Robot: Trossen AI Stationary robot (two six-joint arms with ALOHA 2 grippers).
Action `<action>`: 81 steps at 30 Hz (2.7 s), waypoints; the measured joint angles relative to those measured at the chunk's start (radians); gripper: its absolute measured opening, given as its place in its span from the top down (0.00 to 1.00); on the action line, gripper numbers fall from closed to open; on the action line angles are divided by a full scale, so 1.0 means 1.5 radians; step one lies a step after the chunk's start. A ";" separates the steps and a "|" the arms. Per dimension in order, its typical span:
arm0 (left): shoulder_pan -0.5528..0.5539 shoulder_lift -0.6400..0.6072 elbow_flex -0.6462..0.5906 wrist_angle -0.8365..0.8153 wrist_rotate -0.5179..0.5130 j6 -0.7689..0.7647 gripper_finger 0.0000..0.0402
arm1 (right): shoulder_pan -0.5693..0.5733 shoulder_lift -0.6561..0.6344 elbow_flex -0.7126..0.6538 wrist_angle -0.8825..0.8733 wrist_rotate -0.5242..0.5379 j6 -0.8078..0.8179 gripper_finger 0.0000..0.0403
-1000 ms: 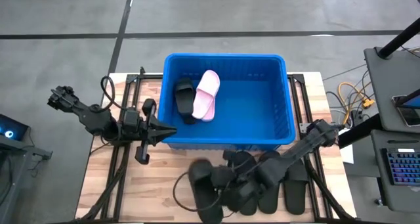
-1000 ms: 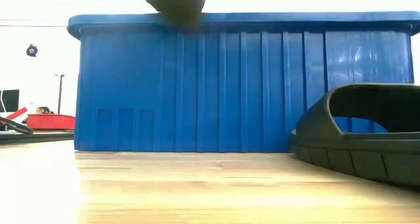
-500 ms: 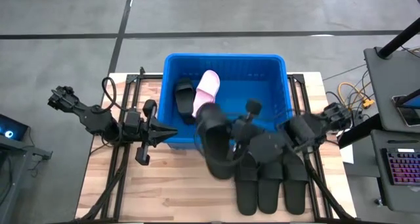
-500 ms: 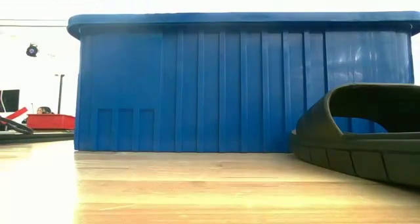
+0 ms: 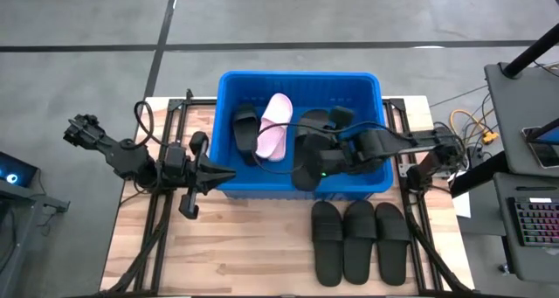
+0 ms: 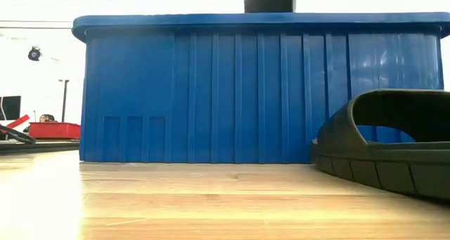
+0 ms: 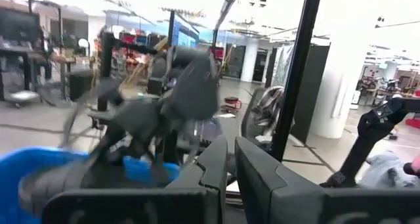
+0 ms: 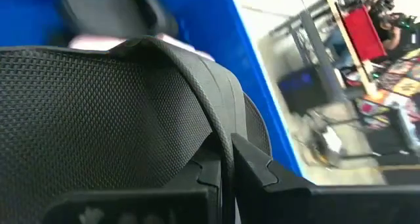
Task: Pick and place slides into bin
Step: Put the black slide into the blue container
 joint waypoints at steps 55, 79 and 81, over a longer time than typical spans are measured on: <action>0.015 0.038 0.000 0.057 -0.303 0.055 0.96 | -0.450 0.095 -0.518 0.855 -0.382 -0.552 0.97; 0.015 0.045 0.001 0.058 -0.303 0.055 0.96 | -0.452 0.102 -0.492 0.732 -0.445 -0.565 0.56; 0.015 0.045 0.001 0.058 -0.303 0.055 0.96 | -0.452 0.099 -0.492 0.722 -0.443 -0.557 0.49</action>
